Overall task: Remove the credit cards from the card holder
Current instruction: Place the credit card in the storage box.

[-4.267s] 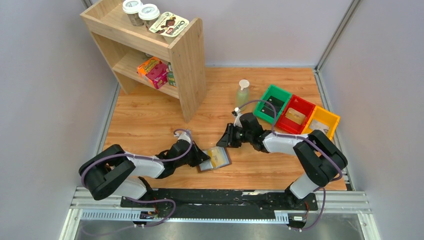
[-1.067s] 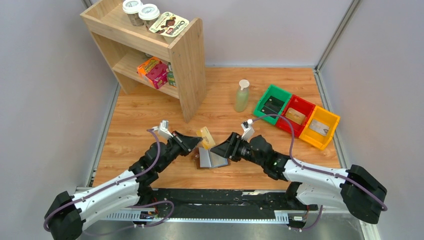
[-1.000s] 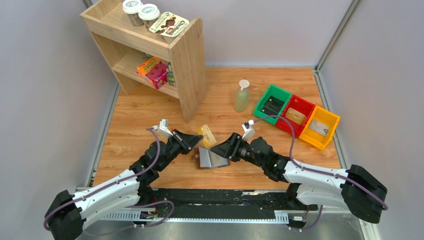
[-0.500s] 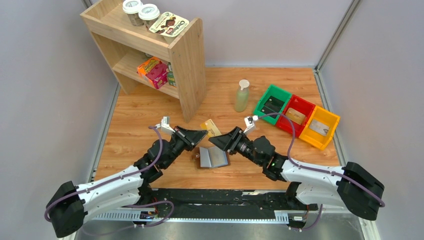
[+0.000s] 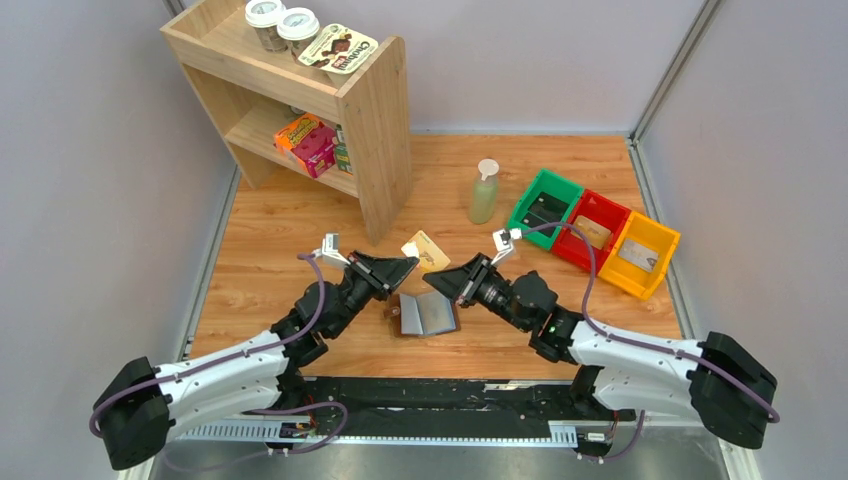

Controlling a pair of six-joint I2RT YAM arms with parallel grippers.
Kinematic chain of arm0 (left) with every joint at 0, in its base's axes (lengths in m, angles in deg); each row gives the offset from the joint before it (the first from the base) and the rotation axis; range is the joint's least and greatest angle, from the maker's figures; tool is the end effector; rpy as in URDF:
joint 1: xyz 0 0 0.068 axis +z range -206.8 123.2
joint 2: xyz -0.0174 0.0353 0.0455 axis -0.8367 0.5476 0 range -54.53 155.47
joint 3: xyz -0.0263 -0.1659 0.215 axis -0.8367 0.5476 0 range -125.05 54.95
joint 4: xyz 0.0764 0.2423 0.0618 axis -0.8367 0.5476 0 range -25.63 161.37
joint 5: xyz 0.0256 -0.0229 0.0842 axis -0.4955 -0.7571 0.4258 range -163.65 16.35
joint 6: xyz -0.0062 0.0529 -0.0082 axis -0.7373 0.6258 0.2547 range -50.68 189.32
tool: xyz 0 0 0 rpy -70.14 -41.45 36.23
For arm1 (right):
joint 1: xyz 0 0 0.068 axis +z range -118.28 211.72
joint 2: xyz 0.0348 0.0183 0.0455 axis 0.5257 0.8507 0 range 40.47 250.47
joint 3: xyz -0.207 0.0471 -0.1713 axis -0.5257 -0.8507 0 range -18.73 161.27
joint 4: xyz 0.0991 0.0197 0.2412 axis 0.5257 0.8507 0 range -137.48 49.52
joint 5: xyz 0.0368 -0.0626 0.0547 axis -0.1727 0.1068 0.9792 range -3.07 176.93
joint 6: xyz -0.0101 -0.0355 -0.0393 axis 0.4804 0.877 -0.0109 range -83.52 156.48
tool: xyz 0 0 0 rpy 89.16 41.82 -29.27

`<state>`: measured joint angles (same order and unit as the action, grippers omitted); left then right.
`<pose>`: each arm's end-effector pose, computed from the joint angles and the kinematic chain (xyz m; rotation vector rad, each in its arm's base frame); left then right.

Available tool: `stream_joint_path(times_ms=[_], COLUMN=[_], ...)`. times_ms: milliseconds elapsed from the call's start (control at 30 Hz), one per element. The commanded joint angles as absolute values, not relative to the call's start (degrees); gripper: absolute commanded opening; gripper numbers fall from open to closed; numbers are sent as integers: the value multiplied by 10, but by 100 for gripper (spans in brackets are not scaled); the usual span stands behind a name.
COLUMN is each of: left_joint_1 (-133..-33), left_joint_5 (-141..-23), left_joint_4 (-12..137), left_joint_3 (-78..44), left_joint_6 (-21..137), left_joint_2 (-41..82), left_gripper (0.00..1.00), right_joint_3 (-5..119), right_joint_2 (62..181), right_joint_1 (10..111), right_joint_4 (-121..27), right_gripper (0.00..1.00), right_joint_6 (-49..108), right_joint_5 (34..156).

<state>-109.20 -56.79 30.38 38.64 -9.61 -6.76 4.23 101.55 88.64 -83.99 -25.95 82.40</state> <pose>0.1245 -0.1450 0.2371 -0.6619 1.6322 -1.5514 0.1287 0.1925 0.2374 0.1583 1.8273 1.5014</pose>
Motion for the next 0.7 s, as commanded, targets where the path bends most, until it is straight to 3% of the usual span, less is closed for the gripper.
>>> stream_joint_path(times_ms=[0, 133, 200, 367, 667], left_joint_1=[-1093, -1091, -1087, -1071, -1040], left_joint_5=[-547, -542, -543, -569, -600], left_joint_4=[328, 412, 485, 749, 1021], left_joint_3=[397, 402, 391, 297, 121], left_joint_6=[-95, -62, -32, 85, 317], left_joint_2=[-99, -165, -197, -227, -176], left_gripper=[18, 46, 53, 62, 72], right_joint_3=[63, 77, 100, 151, 279], right_joint_2=[961, 915, 891, 830, 843], right_joint_1=[866, 824, 792, 672, 361], right_joint_4=[-790, -693, -597, -345, -13], right_gripper=[0, 0, 0, 0, 0], right_joint_6=[-213, -186, -161, -100, 108], right_joint_5=[811, 853, 887, 970, 1088])
